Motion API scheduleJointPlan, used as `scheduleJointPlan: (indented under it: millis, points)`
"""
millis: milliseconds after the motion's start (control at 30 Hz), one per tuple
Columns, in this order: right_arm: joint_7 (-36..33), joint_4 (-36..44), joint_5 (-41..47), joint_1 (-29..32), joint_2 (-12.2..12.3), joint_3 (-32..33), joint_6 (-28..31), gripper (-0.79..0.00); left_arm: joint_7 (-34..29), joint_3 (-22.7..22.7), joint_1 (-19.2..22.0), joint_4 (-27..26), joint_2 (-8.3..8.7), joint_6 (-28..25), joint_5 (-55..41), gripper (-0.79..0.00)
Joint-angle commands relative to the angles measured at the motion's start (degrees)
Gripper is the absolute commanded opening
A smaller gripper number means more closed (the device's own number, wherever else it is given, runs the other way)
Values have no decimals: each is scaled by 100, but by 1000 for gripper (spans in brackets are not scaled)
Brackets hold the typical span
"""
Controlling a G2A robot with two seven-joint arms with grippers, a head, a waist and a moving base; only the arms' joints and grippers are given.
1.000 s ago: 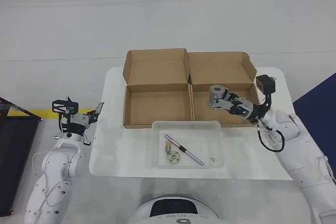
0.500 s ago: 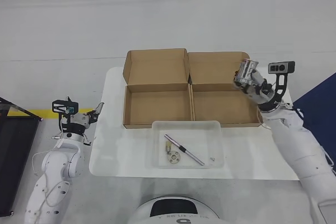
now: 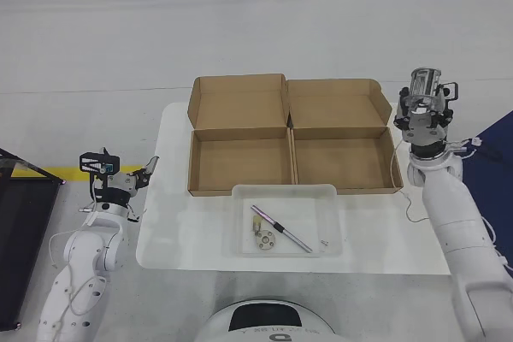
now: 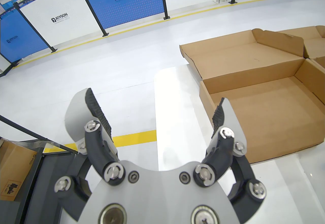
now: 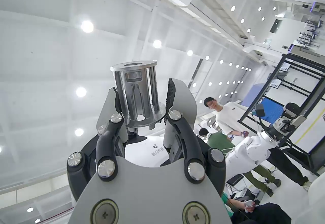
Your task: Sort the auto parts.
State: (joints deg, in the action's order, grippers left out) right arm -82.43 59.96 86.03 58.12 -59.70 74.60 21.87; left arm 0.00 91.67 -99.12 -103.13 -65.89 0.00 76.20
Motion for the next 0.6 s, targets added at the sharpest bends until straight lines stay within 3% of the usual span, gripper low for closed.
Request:
scheduleJointPlan:
  millis: [0,167,267,567]
  points:
    - [-40,-73,-72,-21,-82,112,-40,-785,0,0,0,0,0,0,0,0]
    - [134,-126,-498,-7,-245,481,134,-785,0,0,0,0,0,0,0,0]
    - [534,85,-1198,78,-310,761,536,-785,0,0,0,0,0,0,0,0]
    - [2903,1297,-4621,709,-393,1015,2904,-785,0,0,0,0,0,0,0,0]
